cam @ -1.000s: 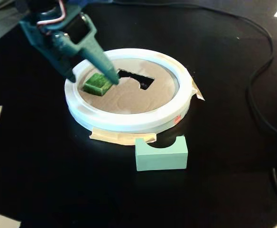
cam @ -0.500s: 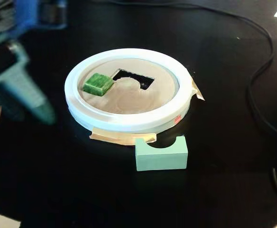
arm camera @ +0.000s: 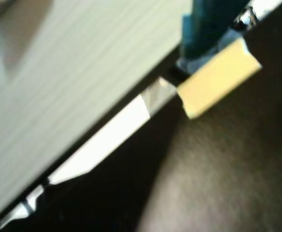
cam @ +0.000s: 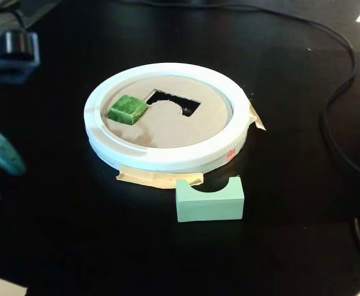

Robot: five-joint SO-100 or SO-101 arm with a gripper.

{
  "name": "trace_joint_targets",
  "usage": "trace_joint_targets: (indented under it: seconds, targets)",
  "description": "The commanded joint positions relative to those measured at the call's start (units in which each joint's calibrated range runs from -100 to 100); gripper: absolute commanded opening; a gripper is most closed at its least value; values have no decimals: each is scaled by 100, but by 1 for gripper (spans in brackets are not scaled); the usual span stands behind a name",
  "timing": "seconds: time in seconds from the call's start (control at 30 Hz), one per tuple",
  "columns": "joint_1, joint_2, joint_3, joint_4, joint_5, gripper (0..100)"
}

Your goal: Pick up the square block and drop it in corresponding square shaped hole

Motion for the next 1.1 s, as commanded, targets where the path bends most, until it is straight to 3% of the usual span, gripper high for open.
trace_joint_targets:
  seconds: [0.0, 1.07]
  targets:
    - [157, -121, 547, -238, 63, 87]
    - [94, -193, 793, -138, 59, 88]
